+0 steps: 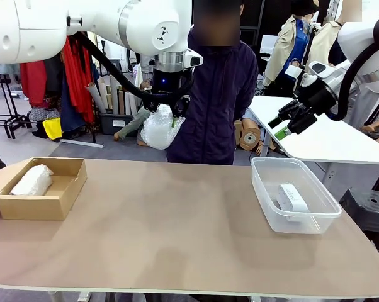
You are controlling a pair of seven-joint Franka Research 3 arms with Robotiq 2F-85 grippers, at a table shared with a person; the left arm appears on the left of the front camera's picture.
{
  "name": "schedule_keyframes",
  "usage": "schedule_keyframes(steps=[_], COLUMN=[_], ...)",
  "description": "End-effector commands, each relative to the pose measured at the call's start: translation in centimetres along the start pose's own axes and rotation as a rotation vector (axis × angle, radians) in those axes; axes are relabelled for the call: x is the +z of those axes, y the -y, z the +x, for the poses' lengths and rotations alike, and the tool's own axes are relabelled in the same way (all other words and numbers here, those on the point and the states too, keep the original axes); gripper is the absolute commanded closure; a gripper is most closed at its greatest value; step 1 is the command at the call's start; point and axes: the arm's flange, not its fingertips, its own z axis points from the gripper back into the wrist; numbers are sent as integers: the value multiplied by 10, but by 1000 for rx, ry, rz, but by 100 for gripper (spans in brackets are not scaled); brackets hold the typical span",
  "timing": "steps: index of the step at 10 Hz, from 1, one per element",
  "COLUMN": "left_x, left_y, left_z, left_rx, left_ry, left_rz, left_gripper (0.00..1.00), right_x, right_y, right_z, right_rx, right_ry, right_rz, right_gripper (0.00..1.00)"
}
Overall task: Separate and place wrapped and unwrapped clocks.
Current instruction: If the picked Digital clock is wrapped, place it in the Package Box ; if not, place it in the Organizing box.
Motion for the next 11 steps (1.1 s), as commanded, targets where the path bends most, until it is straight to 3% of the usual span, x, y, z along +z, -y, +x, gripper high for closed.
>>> schedule_keyframes(steps=[1,3,6,9,11], left_x=[5,1,-5,-10,-3], left_y=[-2,-1,-9,-42,-83], left_z=[-2,-8,-49,-102,-127], left_rx=[0,23,40,73,117], left_ry=[1,-18,-23,-12,12], left_rz=[-1,14,-74,-114,-103], left_gripper=[100,100,100,100,100], right_x=[1,1,1,1,1], right_y=[-1,-1,-1,-1,-1], right_z=[3,3,3,3,3], right_rx=[-12,-12,-12,-12,-12], right_ry=[1,1,1,1,1], right_rz=[-6,-6,-6,-6,-6], right_gripper=[0,0,0,0,0])
